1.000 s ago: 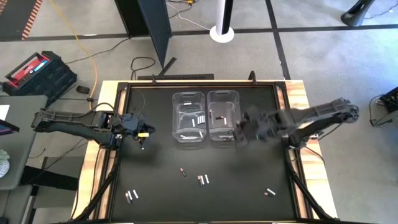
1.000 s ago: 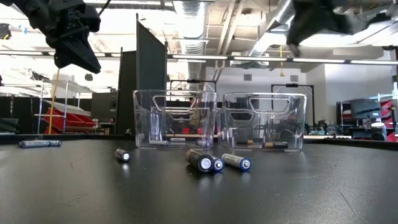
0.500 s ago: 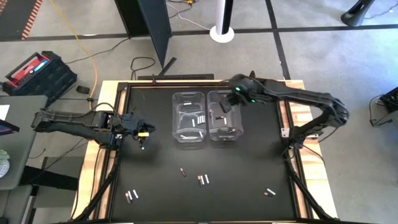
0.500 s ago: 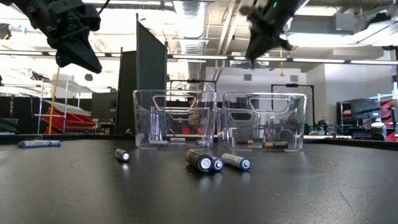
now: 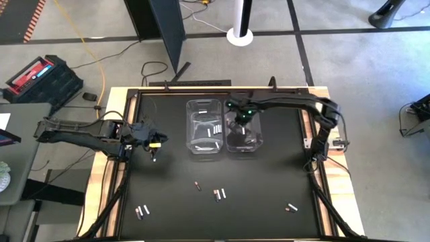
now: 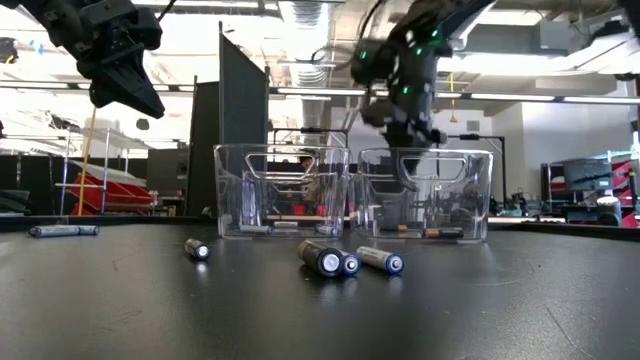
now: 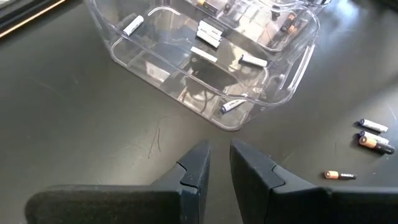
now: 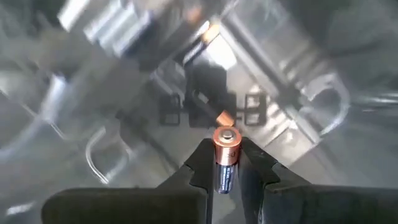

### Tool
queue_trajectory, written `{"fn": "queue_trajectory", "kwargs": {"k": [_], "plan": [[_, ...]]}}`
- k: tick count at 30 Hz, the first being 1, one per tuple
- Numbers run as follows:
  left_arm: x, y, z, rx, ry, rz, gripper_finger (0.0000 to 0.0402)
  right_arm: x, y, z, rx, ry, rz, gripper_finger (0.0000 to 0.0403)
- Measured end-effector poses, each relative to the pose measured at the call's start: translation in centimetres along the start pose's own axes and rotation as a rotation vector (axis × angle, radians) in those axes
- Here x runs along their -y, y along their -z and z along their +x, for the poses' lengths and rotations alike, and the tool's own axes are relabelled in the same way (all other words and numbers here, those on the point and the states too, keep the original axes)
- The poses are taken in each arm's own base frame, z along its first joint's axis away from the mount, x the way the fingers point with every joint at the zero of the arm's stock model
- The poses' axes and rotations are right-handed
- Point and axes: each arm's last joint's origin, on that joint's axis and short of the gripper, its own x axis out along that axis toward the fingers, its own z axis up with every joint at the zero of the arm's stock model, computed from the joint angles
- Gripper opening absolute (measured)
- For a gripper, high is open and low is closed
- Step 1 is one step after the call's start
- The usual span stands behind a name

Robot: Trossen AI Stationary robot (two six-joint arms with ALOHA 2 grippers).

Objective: Sort batteries
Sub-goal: Put the black battery into the right transparent bin

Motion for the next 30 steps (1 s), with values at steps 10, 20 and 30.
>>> {"fn": "queue_trajectory", "kwargs": {"k": [10,20,30], "plan": [[-0.1,-0.1,0.0,0.02,-0.032,0.017,0.0056,-0.8,0.4,2.3,-0.122,0.019,-0.083,0.0062],[-0.2,-0.1,0.0,0.034,-0.055,0.015,0.0056,-1.5,0.1,3.7,-0.126,-0.01,-0.146,0.0062],[-0.2,-0.1,0.0,0.032,-0.057,0.015,0.0056,-1.1,-0.2,7.1,-0.204,0.014,-0.12,0.0062]]}}
